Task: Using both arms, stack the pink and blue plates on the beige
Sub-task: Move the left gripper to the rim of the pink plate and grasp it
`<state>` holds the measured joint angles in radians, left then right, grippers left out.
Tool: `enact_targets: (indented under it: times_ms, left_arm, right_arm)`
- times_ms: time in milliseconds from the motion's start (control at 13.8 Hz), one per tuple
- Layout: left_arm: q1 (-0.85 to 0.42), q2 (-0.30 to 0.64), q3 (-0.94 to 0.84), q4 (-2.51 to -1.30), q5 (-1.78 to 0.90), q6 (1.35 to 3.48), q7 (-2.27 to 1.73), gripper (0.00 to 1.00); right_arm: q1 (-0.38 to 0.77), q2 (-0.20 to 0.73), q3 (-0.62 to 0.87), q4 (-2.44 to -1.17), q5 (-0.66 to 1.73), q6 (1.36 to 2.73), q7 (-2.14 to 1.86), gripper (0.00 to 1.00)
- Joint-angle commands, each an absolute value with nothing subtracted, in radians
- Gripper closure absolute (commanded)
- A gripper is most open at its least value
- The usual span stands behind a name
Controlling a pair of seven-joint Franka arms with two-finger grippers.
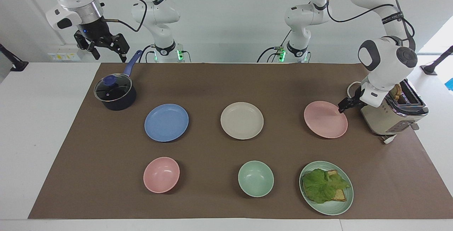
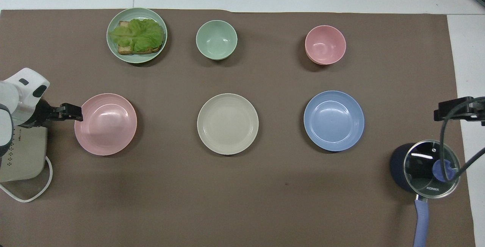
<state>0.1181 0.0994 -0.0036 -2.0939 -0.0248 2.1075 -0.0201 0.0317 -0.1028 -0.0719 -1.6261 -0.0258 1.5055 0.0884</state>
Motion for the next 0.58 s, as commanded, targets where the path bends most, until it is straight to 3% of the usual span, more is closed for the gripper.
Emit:
enact_targets:
  times_ms: [0, 507]
  left_arm:
    - [0.127, 0.104, -0.011, -2.161, -0.009, 2.186, -0.008, 0.00]
    - [0.129, 0.143, -0.009, -2.191, -0.009, 2.235, 0.046, 0.00]
  right_arm:
    - [0.018, -0.112, -0.066, -1.638, -0.021, 1.522, 0.071, 0.00]
    - [0.018, -0.112, -0.064, -1.638, -0.021, 1.522, 0.071, 0.00]
